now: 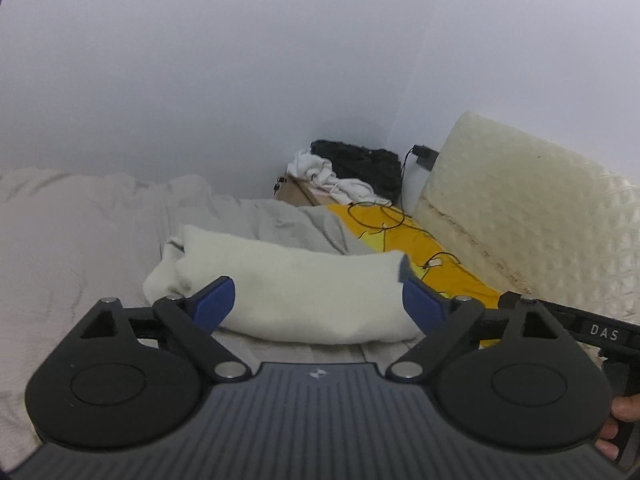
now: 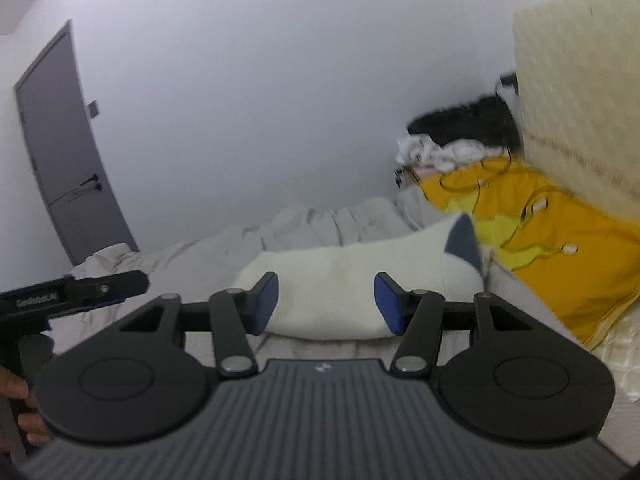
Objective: Fold large clothes
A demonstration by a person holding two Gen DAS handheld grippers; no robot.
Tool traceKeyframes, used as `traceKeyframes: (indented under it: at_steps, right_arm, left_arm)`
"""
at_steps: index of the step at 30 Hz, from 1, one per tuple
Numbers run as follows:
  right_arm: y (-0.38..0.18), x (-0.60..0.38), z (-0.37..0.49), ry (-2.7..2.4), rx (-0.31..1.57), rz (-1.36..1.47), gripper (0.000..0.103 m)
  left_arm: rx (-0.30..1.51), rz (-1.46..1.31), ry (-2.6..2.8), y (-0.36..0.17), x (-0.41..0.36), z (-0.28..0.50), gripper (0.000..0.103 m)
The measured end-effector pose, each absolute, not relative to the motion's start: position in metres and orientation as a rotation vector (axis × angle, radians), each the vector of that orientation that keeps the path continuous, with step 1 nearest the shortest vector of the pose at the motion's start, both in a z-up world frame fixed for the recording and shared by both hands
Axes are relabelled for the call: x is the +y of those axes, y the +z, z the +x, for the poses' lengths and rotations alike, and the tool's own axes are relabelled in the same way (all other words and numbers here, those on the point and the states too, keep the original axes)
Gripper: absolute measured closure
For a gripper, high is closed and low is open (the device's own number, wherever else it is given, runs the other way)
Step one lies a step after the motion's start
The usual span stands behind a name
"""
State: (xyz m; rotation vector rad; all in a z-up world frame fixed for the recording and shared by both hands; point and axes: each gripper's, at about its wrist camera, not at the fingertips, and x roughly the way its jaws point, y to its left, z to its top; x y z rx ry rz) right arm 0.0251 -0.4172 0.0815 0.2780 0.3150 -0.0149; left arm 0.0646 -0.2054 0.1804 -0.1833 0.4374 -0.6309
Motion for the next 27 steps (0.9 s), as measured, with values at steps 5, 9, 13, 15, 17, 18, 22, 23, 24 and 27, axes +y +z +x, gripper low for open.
traceKeyframes:
  at_steps: [5,9,13,15,17,18,22,23,24,27]
  right_arm:
    - [0.086,-0.410,-0.016,-0.007,0.274,0.243,0.046]
    - [0.076,-0.405,-0.039,-0.005,0.266,0.246,0.046]
    - [0.064,-0.397,-0.058,0.001,0.260,0.243,0.046]
    - [0.060,-0.390,-0.067,-0.001,0.255,0.236,0.046]
    - [0.052,-0.386,-0.071,-0.006,0.256,0.235,0.046]
    - [0.051,-0.382,-0.075,-0.006,0.257,0.234,0.046]
    - [0.041,-0.372,-0.078,-0.015,0.269,0.217,0.046]
    - [0.038,-0.371,-0.078,-0.017,0.275,0.218,0.046]
    - [0.034,-0.369,-0.077,-0.015,0.282,0.222,0.046]
    - [0.025,-0.360,-0.076,-0.021,0.300,0.196,0.046]
  left_arm:
    - [0.405,-0.150,-0.608,0.190,-0.193,0.018,0.004]
    - [0.380,-0.109,-0.577,0.186,-0.183,-0.012,0.003]
    - [0.369,-0.098,-0.566,0.180,-0.171,-0.036,0.002]
    - [0.372,-0.088,-0.555,0.176,-0.168,-0.045,0.001]
    - [0.377,-0.086,-0.547,0.170,-0.163,-0.052,0.001]
    - [0.376,-0.084,-0.547,0.167,-0.162,-0.054,0.001]
    - [0.399,-0.072,-0.514,0.148,-0.156,-0.055,0.001]
    - [0.406,-0.078,-0.504,0.144,-0.153,-0.056,0.001]
    - [0.411,-0.084,-0.498,0.140,-0.151,-0.056,0.001]
    - [0.419,-0.087,-0.491,0.132,-0.147,-0.058,0.001]
